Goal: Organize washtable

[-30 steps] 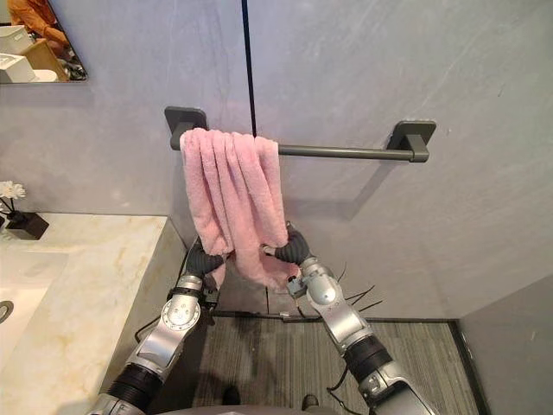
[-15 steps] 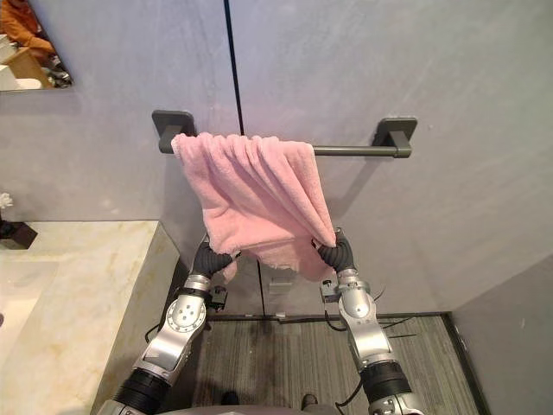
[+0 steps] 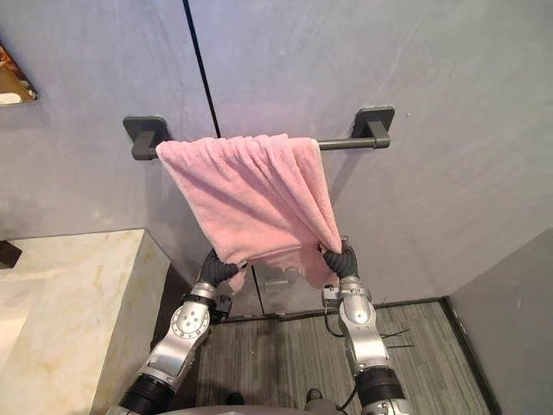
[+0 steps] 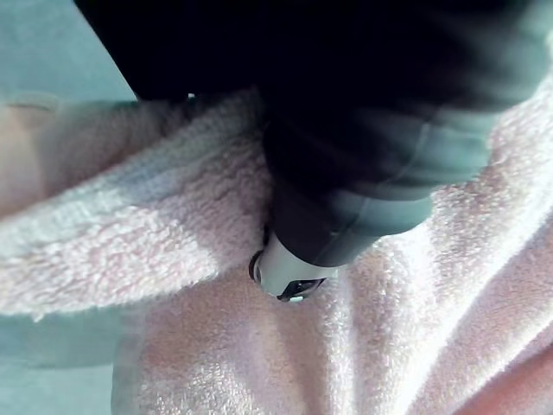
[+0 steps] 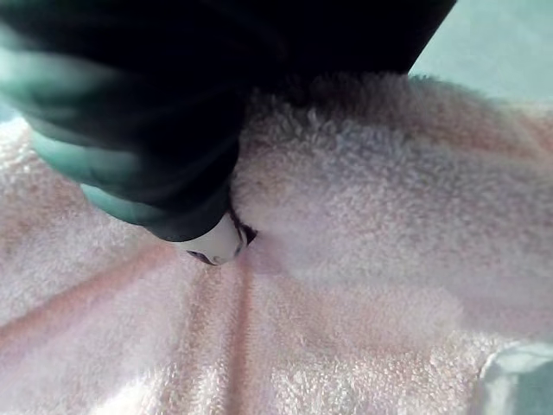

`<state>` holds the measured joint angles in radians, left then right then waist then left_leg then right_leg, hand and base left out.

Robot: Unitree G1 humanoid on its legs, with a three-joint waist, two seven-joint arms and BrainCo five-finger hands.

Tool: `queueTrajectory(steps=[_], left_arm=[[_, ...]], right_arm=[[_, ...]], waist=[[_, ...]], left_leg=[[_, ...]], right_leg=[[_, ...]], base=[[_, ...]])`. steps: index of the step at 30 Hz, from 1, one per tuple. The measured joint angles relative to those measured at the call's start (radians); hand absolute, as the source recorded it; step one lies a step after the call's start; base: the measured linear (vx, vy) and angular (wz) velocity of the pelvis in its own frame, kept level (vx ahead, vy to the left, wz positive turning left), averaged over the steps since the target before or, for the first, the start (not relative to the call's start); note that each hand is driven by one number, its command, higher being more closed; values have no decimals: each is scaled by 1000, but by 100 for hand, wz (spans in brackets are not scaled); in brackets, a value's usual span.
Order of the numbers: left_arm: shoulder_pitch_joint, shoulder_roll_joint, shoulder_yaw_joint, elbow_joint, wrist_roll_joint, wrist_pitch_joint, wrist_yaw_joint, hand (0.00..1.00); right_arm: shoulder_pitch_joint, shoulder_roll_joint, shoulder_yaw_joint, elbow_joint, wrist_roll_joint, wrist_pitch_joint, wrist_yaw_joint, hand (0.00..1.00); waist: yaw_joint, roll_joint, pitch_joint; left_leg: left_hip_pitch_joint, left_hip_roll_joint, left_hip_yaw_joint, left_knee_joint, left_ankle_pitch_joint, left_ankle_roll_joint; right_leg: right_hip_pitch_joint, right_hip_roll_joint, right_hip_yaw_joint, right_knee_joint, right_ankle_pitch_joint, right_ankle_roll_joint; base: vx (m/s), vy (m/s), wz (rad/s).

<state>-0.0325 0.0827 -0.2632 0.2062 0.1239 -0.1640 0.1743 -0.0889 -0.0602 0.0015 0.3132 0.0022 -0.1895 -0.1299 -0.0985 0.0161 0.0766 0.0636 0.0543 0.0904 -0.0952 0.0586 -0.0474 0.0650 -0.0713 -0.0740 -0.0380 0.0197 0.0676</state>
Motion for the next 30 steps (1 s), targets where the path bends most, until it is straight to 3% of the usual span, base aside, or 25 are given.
queueTrajectory(steps=[10, 16, 18, 20, 23, 30], left_arm=[[-6, -6, 1, 1, -44, 2, 0, 100], [4, -6, 33, 1, -51, 2, 0, 100], [13, -11, 127, 0, -78, -3, 26, 100], [11, 5, 234, -10, -96, -25, 52, 100], [1, 61, 272, -24, -111, -42, 67, 100], [9, 45, 270, -12, -111, -43, 63, 100]], right_arm=[[-53, 55, -69, 99, 26, 5, -1, 100], [-68, 82, -183, 124, 30, 23, -48, 100], [-86, 81, -309, 139, 72, 24, -127, 100], [-96, 40, -363, 122, 77, 7, -142, 100], [-118, -13, -386, 112, 78, 5, -151, 100], [-77, -17, -312, 113, 65, 27, -103, 100]], waist=[[-12, 17, 7], [-27, 18, 7], [-22, 19, 7], [-21, 19, 7], [-21, 18, 6], [-14, 15, 5]], left_leg=[[2, 0, 0, -1, -4, -6], [2, 0, 0, -6, -5, -6], [2, 0, -3, -7, -5, -7], [4, 0, -5, -7, -6, -7], [16, -1, -4, -7, -6, -6], [16, 1, 3, -7, -8, -4]], right_leg=[[1, 1, 2, 0, 0, 0], [2, 1, 1, -1, 0, 0], [4, 0, -2, -1, 0, 0], [7, -1, -5, -2, 0, 0], [18, -3, -6, -7, -1, 1], [24, -1, -6, -31, 0, 0]], base=[[0, 0, 0], [0, 0, 0], [0, 0, 4], [0, 0, 3], [0, 0, 0], [6, -6, -1]])
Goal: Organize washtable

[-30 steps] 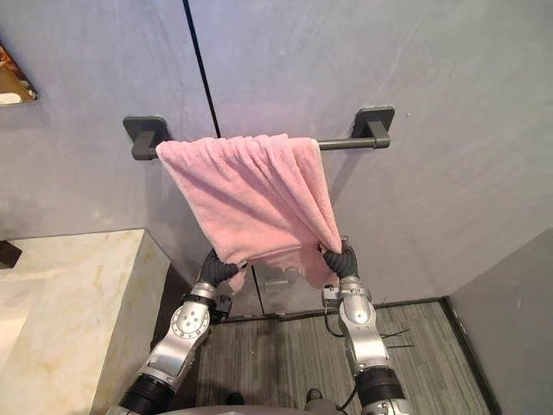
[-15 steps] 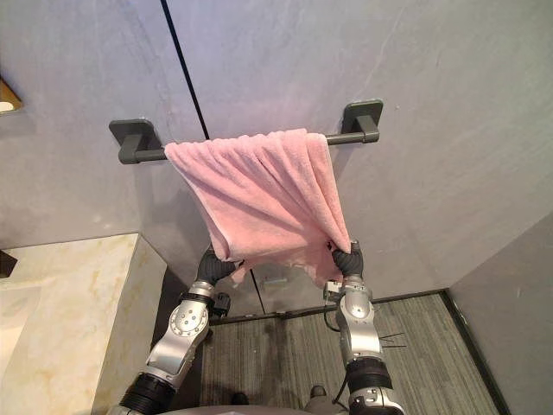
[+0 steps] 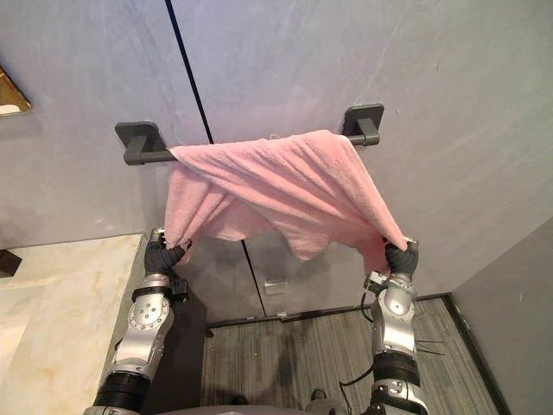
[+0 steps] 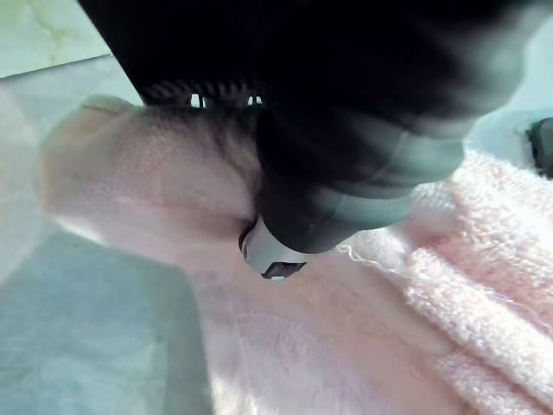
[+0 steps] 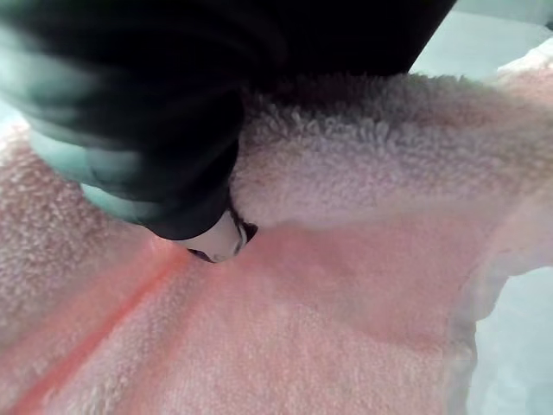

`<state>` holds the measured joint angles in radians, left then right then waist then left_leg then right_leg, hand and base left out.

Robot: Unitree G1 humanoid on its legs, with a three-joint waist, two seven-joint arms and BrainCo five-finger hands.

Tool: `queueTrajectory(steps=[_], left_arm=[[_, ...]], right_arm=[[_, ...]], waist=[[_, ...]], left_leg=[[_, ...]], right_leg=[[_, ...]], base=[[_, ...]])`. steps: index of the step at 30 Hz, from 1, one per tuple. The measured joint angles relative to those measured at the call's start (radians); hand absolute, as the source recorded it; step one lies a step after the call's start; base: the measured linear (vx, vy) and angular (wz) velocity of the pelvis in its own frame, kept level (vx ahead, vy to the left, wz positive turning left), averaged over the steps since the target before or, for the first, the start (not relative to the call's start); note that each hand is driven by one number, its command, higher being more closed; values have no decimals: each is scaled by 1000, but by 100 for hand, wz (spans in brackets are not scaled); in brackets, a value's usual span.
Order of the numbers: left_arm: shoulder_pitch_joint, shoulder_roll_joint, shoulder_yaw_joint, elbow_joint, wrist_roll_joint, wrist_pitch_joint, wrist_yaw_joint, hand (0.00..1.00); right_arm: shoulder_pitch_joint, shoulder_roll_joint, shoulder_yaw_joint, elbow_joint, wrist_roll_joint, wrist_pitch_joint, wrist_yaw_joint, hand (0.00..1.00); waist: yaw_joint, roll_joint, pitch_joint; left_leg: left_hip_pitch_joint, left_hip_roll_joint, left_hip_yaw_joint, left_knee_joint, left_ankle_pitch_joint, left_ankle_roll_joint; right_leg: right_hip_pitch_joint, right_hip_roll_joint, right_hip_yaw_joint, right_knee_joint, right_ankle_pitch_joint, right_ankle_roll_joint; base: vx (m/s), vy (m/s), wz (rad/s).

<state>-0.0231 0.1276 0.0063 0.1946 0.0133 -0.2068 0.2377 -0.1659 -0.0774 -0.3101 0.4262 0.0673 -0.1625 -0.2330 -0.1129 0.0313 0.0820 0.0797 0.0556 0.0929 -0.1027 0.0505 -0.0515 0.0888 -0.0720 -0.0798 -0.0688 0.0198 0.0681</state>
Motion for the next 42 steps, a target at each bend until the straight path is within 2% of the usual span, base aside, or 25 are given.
queueTrajectory(steps=[4, 7, 14, 15, 21, 25, 30, 38, 42], left_arm=[[-1, -8, 0, 6, -1, 0, 0, 100], [-3, -8, 0, 10, -2, -1, -1, 100], [-21, -9, -1, 76, -3, 0, -14, 100], [-20, -10, -5, 89, -2, 0, -16, 0], [-15, -28, -42, 142, -1, 7, -17, 0], [-16, -29, -46, 167, 0, 22, -15, 0], [-10, -25, -54, 180, 1, 45, -8, 0], [24, -18, -55, 208, 0, 50, 5, 0], [54, -10, -30, 207, -3, 51, 4, 0]], right_arm=[[25, -11, 49, 2, -11, 20, 28, 100], [28, -13, 83, 18, -32, 20, 43, 100], [54, -16, 219, 30, -68, 54, 102, 100], [57, -19, 259, 30, -76, 55, 110, 0], [76, -20, 387, 30, -81, 54, 155, 0], [78, -20, 406, 30, -87, 55, 166, 0], [86, -21, 408, 31, -100, 57, 166, 0], [132, -22, 400, 32, -110, 63, 142, 0], [168, -26, 316, 29, -118, 64, 127, 0]], waist=[[16, -4, -1], [15, -8, 1], [17, -28, 0], [17, -33, 3], [28, -51, 1], [32, -52, 1], [41, -52, 1], [41, -53, 0], [42, -54, 0]], left_leg=[[9, 3, 13, 0, -8, -3], [9, 3, 16, 0, -8, -3], [19, 3, 12, 0, -9, -4], [18, 3, 13, 0, -9, -4], [14, 3, 9, 0, -11, -4], [6, 2, 2, 0, -11, -5], [3, 2, -5, 6, -11, -5], [5, 2, -6, 6, -10, -4], [6, 1, -6, 6, -10, -4]], right_leg=[[14, 1, 0, -5, 0, 0], [14, 1, -1, -8, 0, 0], [29, 2, -6, -18, 0, 0], [29, 2, -6, -21, 0, 0], [27, 2, -9, -27, 0, 0], [27, 2, -16, -29, 1, 0], [29, 2, -26, -29, 1, 0], [30, 1, -26, -29, 5, 0], [30, 1, -24, -29, 7, 0]], base=[[29, -17, -6], [0, 0, 0], [-23, -12, 1], [-52, -21, -2], [-36, -21, 1], [6, -13, 5], [6, -18, 5], [-47, -17, 0], [-10, -3, -1]])
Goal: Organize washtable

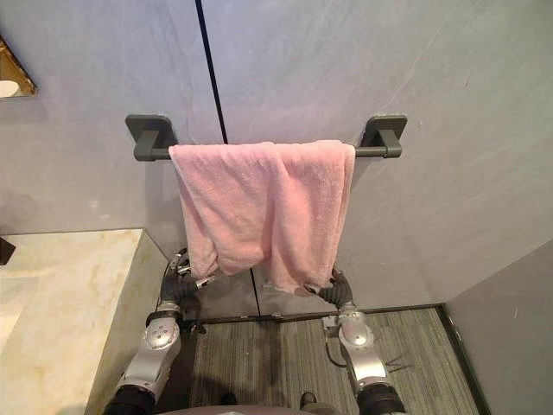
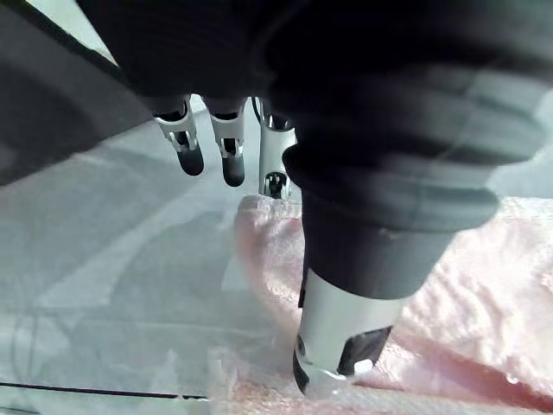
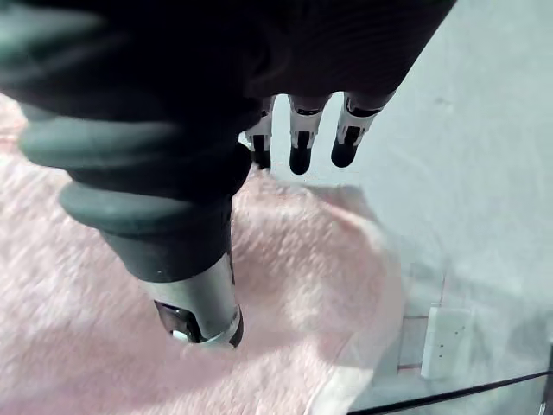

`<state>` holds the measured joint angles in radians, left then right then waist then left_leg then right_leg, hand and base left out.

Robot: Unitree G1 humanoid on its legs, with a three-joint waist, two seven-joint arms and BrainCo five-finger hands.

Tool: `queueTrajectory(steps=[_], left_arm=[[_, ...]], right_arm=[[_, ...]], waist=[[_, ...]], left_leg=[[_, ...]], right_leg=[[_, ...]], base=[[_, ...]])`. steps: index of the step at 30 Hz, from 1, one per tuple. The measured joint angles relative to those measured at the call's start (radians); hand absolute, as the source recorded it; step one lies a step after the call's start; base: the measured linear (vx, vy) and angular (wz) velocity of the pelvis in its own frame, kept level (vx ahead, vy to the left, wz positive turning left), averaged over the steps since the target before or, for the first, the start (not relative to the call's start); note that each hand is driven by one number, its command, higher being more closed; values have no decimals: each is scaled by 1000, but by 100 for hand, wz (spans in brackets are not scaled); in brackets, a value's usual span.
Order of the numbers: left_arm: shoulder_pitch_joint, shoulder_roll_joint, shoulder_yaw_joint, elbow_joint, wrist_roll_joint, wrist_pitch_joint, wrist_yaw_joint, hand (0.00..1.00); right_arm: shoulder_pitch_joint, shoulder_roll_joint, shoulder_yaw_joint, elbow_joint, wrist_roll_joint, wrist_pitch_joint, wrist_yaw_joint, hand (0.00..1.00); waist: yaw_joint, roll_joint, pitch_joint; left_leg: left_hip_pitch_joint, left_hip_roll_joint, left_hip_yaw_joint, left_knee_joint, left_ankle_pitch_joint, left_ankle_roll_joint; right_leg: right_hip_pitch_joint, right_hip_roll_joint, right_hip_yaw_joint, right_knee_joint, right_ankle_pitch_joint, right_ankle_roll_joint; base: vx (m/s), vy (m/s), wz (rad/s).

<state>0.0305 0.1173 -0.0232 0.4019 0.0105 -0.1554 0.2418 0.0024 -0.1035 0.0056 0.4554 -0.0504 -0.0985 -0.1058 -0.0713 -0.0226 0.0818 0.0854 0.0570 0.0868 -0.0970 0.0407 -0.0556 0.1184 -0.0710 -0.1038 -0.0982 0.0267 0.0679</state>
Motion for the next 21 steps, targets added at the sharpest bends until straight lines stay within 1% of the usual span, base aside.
queueTrajectory(steps=[3, 5, 9, 12, 15, 17, 19, 21], left_arm=[[23, 15, 45, -1, -3, 11, -1, 0], [39, 19, 71, -1, -8, 20, -1, 0], [60, 32, 85, -20, -40, 22, -19, 0], [78, 32, 98, -74, -43, 22, -26, 0], [85, 31, 114, -125, -71, 22, -26, 0], [88, 30, 129, -172, -83, 21, -26, 0], [89, 12, 155, -236, -93, 21, -26, 0], [90, -10, 197, -378, -116, 14, -19, 0]], right_arm=[[25, -16, -78, -14, 1, 0, -18, 0], [35, -33, -107, -14, 3, 0, -23, 0], [50, -50, -157, -35, 21, 1, -22, 0], [67, -53, -215, -92, 51, -1, -24, 0], [70, -59, -282, -128, 83, -2, -33, 0], [73, -62, -317, -166, 89, -3, -49, 0], [78, -61, -356, -216, 89, -3, -57, 0], [80, -62, -419, -333, 104, -8, -76, 0]], waist=[[-2, 0, 0], [-2, 0, 0], [-2, 0, 0], [-5, 0, 0], [-9, 2, 0], [-9, 2, -1], [-13, 3, 0], [-21, 6, -1]], left_leg=[[0, 0, 1, 0, 0, 0], [0, 0, 1, 0, 0, 0], [0, 0, 3, 1, 0, 0], [0, 1, 4, 1, 0, 0], [2, 3, 10, 1, 0, 0], [-1, 8, 18, 1, -1, -1], [-2, 7, 19, 1, -1, -1], [-1, 6, 18, 1, -1, 0]], right_leg=[[-1, 0, 2, 0, 0, 0], [-1, 0, 2, 0, 0, 0], [-2, 0, 4, 0, 0, 0], [-2, 1, 7, 0, 0, 0], [-5, 3, 19, 5, 0, 0], [-16, 4, 24, 11, 0, 0], [-18, 5, 24, 12, -1, 0], [-17, 5, 23, 13, -1, 0]], base=[[0, 0, 0], [0, 0, 0], [0, 0, 0], [0, 0, 0], [-5, -3, -7], [-40, -22, -12], [-36, -17, -4], [0, 0, 0]])
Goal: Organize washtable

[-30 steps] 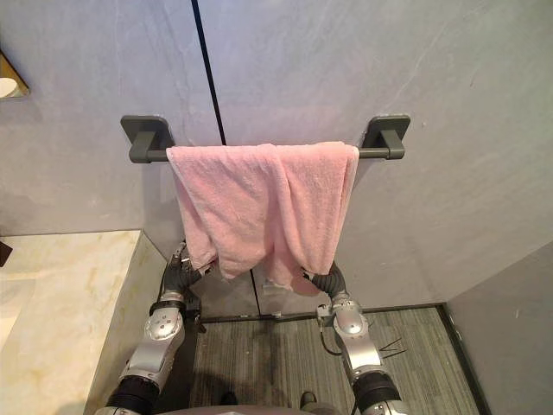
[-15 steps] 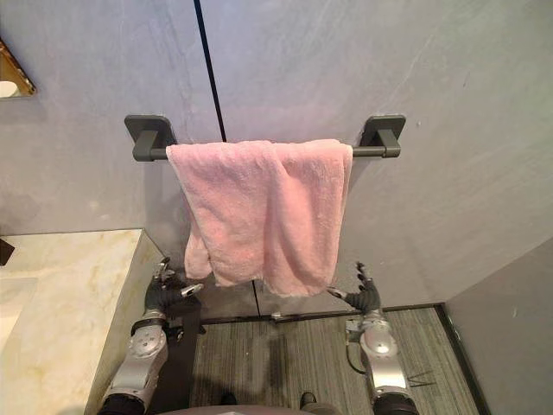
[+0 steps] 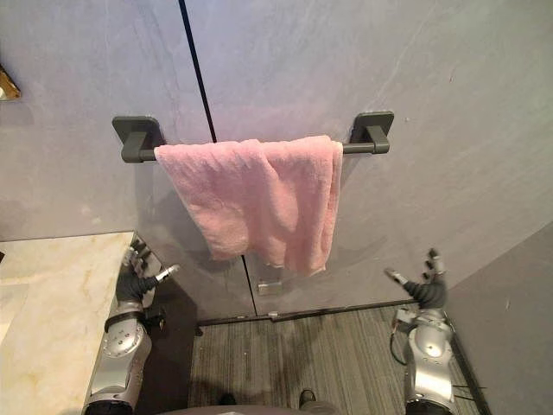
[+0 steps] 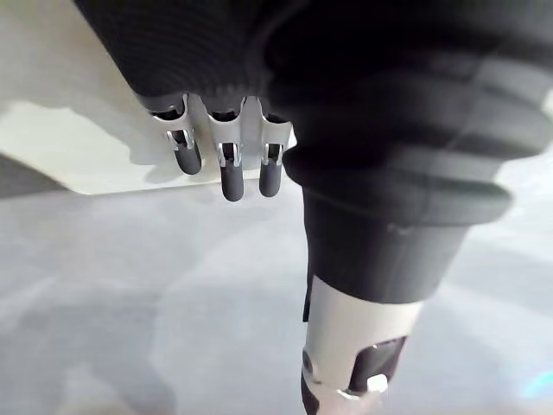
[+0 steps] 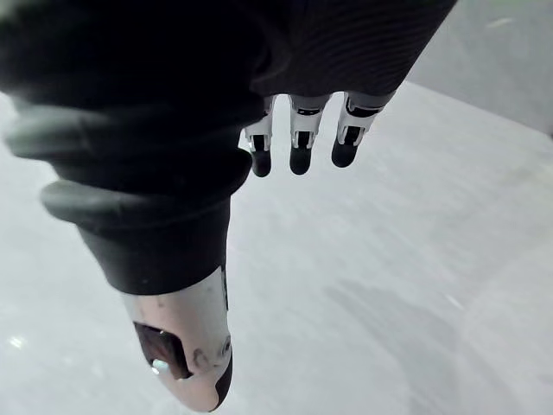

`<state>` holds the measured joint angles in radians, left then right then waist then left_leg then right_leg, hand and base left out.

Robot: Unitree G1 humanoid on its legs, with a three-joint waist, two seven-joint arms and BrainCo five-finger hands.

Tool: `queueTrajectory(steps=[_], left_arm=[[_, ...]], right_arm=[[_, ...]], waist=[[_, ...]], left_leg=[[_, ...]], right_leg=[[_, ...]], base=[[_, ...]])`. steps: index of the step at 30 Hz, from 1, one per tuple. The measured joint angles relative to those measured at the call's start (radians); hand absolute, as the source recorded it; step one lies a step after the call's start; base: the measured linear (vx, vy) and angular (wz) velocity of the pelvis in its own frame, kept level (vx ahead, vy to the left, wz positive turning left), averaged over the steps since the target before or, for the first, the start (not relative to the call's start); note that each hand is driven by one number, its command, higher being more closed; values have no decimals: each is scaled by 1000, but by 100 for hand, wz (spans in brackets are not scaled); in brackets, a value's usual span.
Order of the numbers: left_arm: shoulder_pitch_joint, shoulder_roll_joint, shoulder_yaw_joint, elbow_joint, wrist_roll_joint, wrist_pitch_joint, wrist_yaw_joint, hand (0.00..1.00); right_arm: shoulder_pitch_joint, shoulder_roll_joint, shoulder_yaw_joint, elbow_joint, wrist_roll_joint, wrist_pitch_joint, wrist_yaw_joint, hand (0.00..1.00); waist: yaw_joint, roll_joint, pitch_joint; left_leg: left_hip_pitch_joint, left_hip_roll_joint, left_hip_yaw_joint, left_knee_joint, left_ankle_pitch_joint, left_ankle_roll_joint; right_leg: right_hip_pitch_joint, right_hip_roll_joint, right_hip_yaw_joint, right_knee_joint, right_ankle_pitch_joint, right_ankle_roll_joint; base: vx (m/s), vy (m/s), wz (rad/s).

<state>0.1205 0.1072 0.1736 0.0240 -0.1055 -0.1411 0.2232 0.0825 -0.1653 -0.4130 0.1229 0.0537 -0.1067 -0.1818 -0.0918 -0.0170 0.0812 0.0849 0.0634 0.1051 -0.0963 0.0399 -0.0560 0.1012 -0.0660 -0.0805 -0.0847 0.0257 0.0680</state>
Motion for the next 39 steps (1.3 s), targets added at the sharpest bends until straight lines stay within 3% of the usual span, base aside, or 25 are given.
queueTrajectory(steps=[5, 9, 12, 14, 16, 19, 24, 30, 36, 39], left_arm=[[-4, -6, 141, -295, -1, -62, 78, 0], [-8, 22, 148, -481, -1, -121, 110, 0], [-25, 81, 74, -593, -6, -171, 105, 0], [-65, 147, -48, -628, -29, -201, 68, 0], [-115, 190, -138, -629, -74, -215, 26, 0], [-207, 283, -311, -597, -176, -233, -82, 0], [-264, 374, -501, -427, -202, -216, -186, 0], [-266, 461, -599, -237, -214, -171, -263, 0], [-268, 430, -671, -83, -158, -138, -312, 0], [-269, 363, -681, 29, -92, -115, -308, 0]], right_arm=[[-14, -17, -103, -271, 58, -64, -59, 0], [-84, -66, -86, -452, 72, -126, -75, 0], [-170, -129, 43, -590, 106, -183, -56, 0], [-247, -199, 229, -652, 159, -231, 11, 0], [-310, -245, 358, -654, 191, -244, 60, 0], [-440, -323, 588, -604, 274, -241, 165, 0], [-495, -440, 823, -457, 343, -211, 289, 0], [-477, -570, 916, -308, 389, -153, 373, 0], [-433, -554, 983, -185, 334, -116, 402, 0], [-404, -472, 988, -86, 248, -101, 395, 0]], waist=[[-3, 16, -9], [-1, 30, -19], [2, 33, -28], [7, 34, -42], [16, 33, -47], [26, 28, -52], [43, 22, -55], [49, 23, -55], [49, 23, -55], [49, 22, -54]], left_leg=[[1, -4, -1, 0, 0, 0], [8, -8, -1, 0, 0, 0], [15, -8, 1, -1, 0, 1], [17, -8, 2, -1, 0, 1], [18, -8, 3, -1, 1, 1], [22, -8, 2, -1, 2, 1], [19, -12, 4, -6, 4, 5], [-7, -11, 3, -4, 10, 6], [-20, -10, 2, -2, 12, 6], [-20, -9, 1, -6, 12, 6]], right_leg=[[1, -3, -1, 2, 0, 0], [3, -7, 0, 11, -3, 4], [3, -7, 1, 13, -4, 4], [2, -7, 2, 15, -4, 4], [2, -7, 3, 16, -4, 4], [1, -8, 4, 28, -3, 4], [-1, -11, 8, 29, -4, 4], [-24, -10, 6, 32, -3, 4], [-38, -9, 8, 34, -3, 3], [-38, -8, 14, 34, -3, 2]], base=[[0, 0, 0], [-26, -3, 0], [-69, -13, -3], [-44, -13, -2], [-46, -12, -1], [-31, -7, 0], [-10, -2, -1], [0, 0, 0], [-17, -8, 0], [-37, -14, 0]])
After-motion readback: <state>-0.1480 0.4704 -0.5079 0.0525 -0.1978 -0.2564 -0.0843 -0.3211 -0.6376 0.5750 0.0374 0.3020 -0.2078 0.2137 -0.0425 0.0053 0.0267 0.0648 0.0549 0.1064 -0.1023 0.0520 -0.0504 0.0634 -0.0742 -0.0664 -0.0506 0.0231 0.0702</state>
